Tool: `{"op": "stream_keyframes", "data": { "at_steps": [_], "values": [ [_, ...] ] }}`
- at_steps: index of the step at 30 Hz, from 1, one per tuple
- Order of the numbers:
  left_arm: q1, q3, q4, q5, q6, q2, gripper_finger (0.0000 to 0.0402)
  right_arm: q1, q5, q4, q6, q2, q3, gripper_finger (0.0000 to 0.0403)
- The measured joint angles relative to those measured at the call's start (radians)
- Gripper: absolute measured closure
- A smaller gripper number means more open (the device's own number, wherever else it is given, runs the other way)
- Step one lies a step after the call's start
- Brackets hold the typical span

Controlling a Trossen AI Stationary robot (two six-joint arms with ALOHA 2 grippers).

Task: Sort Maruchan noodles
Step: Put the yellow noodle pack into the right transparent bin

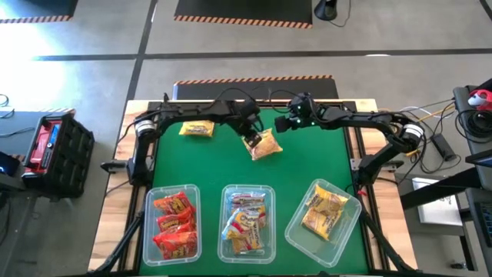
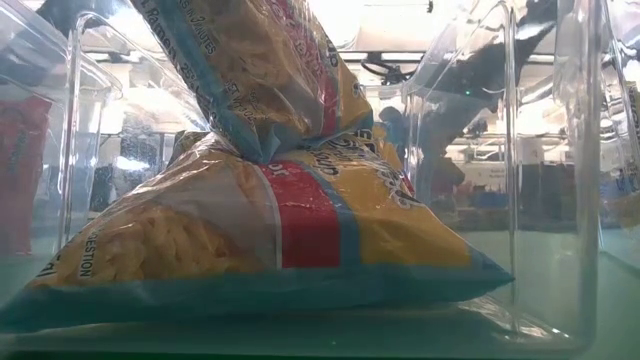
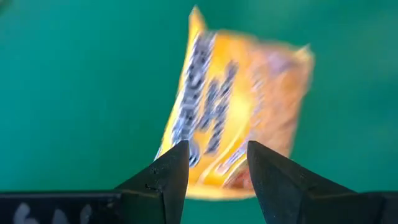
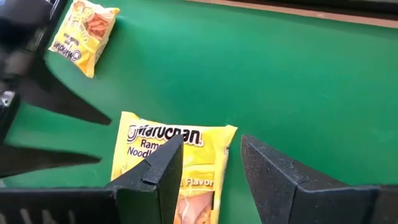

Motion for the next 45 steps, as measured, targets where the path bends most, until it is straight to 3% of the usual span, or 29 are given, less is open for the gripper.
{"op": "stream_keyframes", "data": {
  "at_steps": [9,12,18,22,34,41,45],
  "values": [
    [-0.024,0.035,-0.005,0.054,0.002,0.039,0.0255,-0.011,0.003,0.000,-0.030,0.000,0.000,0.0250],
    [-0.024,0.034,-0.005,0.084,-0.004,0.065,0.0255,-0.010,0.047,-0.004,-0.040,0.000,0.000,0.0250],
    [-0.026,0.032,-0.067,0.056,-0.005,0.082,0.0255,-0.011,0.060,-0.008,-0.056,0.000,0.000,0.0250],
    [-0.027,0.003,-0.110,-0.025,0.003,0.082,0.0255,-0.010,0.011,-0.062,-0.053,0.000,0.000,0.0250],
    [-0.030,-0.052,-0.023,-0.096,0.001,0.132,0.0255,-0.010,-0.187,-0.075,-0.070,0.000,-0.002,0.0250],
    [-0.029,-0.086,0.013,-0.107,0.039,0.133,0.0255,-0.010,-0.361,-0.080,-0.044,0.062,-0.009,0.0250],
    [-0.027,-0.087,0.040,-0.114,0.040,0.135,0.0255,-0.010,-0.375,-0.072,-0.045,0.089,-0.009,0.0250]
  ]
}}
